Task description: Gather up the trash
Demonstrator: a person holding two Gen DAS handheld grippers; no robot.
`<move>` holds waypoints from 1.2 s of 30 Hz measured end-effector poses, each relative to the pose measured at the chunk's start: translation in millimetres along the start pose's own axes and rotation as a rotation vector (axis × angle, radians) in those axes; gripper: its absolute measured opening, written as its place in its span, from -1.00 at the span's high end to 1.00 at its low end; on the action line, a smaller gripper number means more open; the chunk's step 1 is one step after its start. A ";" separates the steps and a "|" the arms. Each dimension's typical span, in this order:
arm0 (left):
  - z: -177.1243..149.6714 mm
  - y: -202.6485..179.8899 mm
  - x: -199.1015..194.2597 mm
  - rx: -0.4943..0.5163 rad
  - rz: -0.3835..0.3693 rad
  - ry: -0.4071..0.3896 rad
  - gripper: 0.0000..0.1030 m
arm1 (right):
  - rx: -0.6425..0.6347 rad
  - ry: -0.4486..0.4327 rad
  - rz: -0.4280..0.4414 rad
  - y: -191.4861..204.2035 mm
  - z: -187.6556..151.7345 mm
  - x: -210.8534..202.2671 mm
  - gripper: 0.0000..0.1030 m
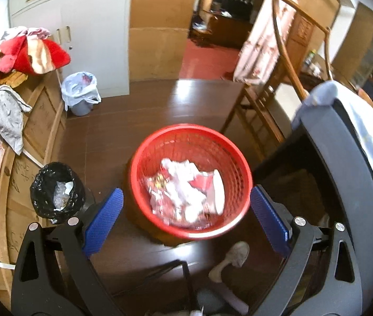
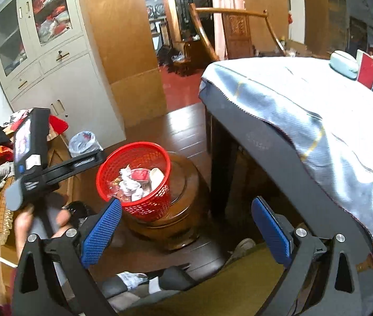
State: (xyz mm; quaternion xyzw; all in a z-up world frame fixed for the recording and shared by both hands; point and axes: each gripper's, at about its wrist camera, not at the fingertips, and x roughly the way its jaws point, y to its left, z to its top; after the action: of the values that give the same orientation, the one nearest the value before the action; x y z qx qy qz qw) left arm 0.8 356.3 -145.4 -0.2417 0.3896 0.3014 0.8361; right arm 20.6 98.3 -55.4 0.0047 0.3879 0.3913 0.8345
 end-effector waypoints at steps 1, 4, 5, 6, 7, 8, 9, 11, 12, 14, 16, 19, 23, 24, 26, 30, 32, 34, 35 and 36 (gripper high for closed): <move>0.7 0.5 -10.3 0.001 -0.006 0.002 -0.82 | 0.009 0.007 0.027 -0.8 -2.9 -0.1 -0.89; 6.0 6.0 -40.1 -0.016 -0.008 -0.025 -0.82 | 0.072 0.007 0.087 -4.1 -6.6 -1.7 -0.89; 7.1 6.8 -51.8 -0.013 -0.003 -0.040 -0.82 | 0.123 -0.005 0.139 -8.6 -8.8 -6.8 -0.89; 8.6 6.1 -64.1 -0.005 0.006 -0.055 -0.82 | 0.161 -0.017 0.171 -11.4 -9.9 -11.1 -0.89; 8.5 4.3 -81.5 0.008 0.020 -0.079 -0.82 | 0.188 -0.023 0.196 -12.9 -9.4 -14.5 -0.89; 8.2 3.1 -96.2 0.015 0.029 -0.100 -0.82 | 0.195 -0.023 0.237 -13.6 -8.7 -21.2 -0.89; 7.2 2.5 -106.8 0.019 0.034 -0.114 -0.82 | 0.177 -0.026 0.248 -9.8 -7.1 -25.9 -0.89; 1.2 -1.6 -138.4 0.028 0.019 -0.146 -0.87 | 0.092 -0.066 0.217 2.1 -4.0 -42.2 -0.89; -2.7 -3.7 -149.4 0.036 0.004 -0.153 -0.87 | 0.050 -0.090 0.192 9.1 -3.7 -50.4 -0.89; -9.8 -7.8 -163.3 0.055 -0.016 -0.162 -0.87 | -0.026 -0.115 0.164 23.3 -2.7 -61.8 -0.89; -14.5 -11.6 -168.4 0.072 -0.028 -0.168 -0.87 | -0.069 -0.119 0.138 35.6 -2.2 -66.2 -0.89; -14.9 -8.9 -154.7 0.081 -0.026 -0.153 -0.87 | -0.103 -0.114 0.110 49.4 3.3 -62.9 -0.89; -8.1 12.8 -115.0 0.031 -0.001 -0.108 -0.87 | -0.090 -0.071 0.111 59.5 15.5 -38.5 -0.89; -6.8 18.9 -104.8 0.017 0.014 -0.102 -0.87 | -0.081 -0.058 0.117 60.7 16.5 -30.6 -0.89; -4.2 31.6 -78.3 -0.004 0.056 -0.088 -0.87 | -0.059 -0.034 0.122 61.6 19.7 -9.9 -0.89; -3.9 42.5 -29.7 -0.006 0.090 -0.053 -0.87 | -0.018 0.016 0.079 58.7 22.0 39.1 -0.89; -5.5 42.0 -10.8 0.016 0.122 -0.056 -0.87 | 0.018 0.037 0.071 53.2 21.0 61.7 -0.89; -7.4 43.0 3.2 0.031 0.140 -0.063 -0.87 | 0.054 0.059 0.065 48.3 20.3 79.6 -0.89; -8.3 45.1 10.6 0.032 0.134 -0.062 -0.87 | 0.071 0.071 0.058 46.2 20.3 90.5 -0.89; -9.0 48.3 15.8 0.028 0.122 -0.059 -0.87 | 0.072 0.076 0.048 46.2 19.6 96.1 -0.89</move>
State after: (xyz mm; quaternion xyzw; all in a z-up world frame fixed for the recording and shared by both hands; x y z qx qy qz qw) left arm -29.1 389.5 -171.3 -0.1967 0.3831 0.3530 0.8306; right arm 41.1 199.2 -89.2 0.0294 0.4331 0.3969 0.8087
